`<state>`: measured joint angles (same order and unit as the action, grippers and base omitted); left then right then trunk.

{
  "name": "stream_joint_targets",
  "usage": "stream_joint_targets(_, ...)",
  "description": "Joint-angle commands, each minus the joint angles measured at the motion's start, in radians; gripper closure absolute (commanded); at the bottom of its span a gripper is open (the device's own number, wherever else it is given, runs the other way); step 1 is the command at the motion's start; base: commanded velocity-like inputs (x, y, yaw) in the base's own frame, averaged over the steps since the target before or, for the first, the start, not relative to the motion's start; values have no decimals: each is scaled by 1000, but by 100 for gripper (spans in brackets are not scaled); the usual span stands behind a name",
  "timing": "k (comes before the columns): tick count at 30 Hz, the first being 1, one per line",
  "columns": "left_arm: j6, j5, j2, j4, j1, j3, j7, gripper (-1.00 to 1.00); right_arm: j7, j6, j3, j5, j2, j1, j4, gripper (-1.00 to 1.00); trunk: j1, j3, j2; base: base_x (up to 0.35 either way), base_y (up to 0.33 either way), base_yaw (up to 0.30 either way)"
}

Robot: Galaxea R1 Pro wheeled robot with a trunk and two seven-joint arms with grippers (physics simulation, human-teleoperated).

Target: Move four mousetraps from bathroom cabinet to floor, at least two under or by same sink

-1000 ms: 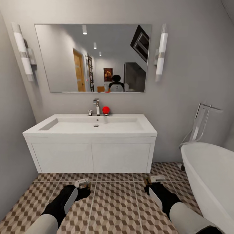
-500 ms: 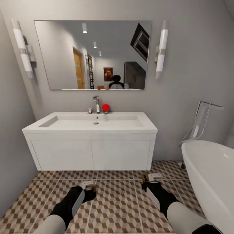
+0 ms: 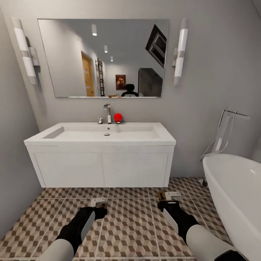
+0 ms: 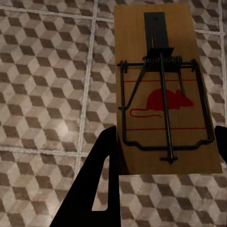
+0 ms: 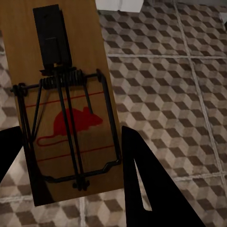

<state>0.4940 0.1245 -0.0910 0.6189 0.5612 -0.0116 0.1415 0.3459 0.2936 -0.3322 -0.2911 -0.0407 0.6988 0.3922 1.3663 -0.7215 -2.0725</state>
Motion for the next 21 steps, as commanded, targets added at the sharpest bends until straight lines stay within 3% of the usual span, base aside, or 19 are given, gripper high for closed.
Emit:
stream_joint_targets(1,4,10,-1,16,0,-1,9,100,8,2,-9,-11,1,1,2,100,0,-1,-1,0,0,0)
stream_joint_targets(4,3,10,-2,30,0,0,9,100,8,0,-10,-7,1,1,2,100,0,-1,-1,0,0,0)
stream_joint_targets(21,11,9,-1,36,0,1,8,100,3,0,-13,-4,1,1,-4,100,65,-54,-120,0,0,0)
